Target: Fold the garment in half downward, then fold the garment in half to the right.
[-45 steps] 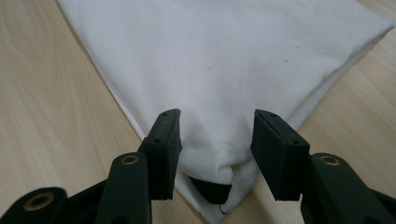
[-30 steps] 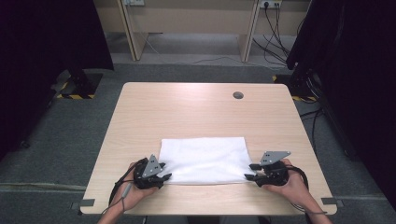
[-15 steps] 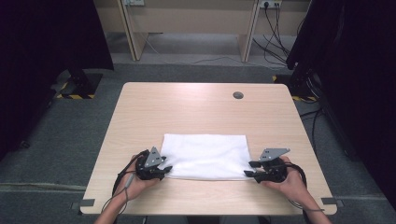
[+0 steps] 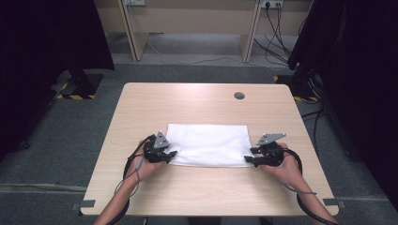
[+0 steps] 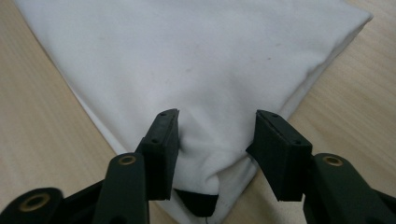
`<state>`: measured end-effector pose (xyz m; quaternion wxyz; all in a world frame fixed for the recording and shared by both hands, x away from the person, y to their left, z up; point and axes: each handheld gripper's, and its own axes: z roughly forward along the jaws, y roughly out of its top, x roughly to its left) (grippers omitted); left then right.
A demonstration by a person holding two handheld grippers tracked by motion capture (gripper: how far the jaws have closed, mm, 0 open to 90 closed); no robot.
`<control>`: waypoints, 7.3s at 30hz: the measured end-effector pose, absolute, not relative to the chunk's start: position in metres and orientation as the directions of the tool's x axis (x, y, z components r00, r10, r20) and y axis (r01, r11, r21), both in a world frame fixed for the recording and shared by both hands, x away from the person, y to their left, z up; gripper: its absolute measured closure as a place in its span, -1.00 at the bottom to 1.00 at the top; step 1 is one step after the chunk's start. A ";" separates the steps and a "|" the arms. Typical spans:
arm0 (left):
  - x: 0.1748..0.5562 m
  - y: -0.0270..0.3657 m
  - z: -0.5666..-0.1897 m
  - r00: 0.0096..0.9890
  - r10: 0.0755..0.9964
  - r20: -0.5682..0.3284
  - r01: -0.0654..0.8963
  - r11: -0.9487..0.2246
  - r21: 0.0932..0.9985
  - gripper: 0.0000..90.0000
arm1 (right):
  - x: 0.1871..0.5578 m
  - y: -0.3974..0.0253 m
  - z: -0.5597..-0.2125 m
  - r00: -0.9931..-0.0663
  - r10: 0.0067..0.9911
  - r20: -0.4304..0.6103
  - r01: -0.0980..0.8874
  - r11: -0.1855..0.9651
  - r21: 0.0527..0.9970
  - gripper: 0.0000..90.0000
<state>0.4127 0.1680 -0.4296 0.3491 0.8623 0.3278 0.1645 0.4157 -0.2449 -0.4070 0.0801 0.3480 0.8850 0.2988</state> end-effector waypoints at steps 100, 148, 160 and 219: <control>0.358 0.164 -0.406 0.621 0.782 -0.056 0.482 -0.325 0.814 -0.61 | 0.382 -0.207 -0.390 -0.751 0.656 0.076 0.528 0.528 0.665 -0.51; 0.333 0.178 -0.410 0.603 0.793 -0.088 0.479 -0.271 0.835 -0.69 | 0.361 -0.216 -0.382 -0.742 0.659 0.122 0.547 0.491 0.678 -0.73; 0.336 0.176 -0.411 0.605 0.792 -0.086 0.479 -0.276 0.833 -0.69 | 0.361 -0.221 -0.379 -0.734 0.669 0.120 0.550 0.481 0.683 -0.73; 0.516 0.175 -0.427 0.452 0.839 -0.303 0.682 -0.106 0.724 0.91 | 0.380 -0.138 -0.340 -0.864 0.500 0.054 0.382 0.584 0.716 -0.70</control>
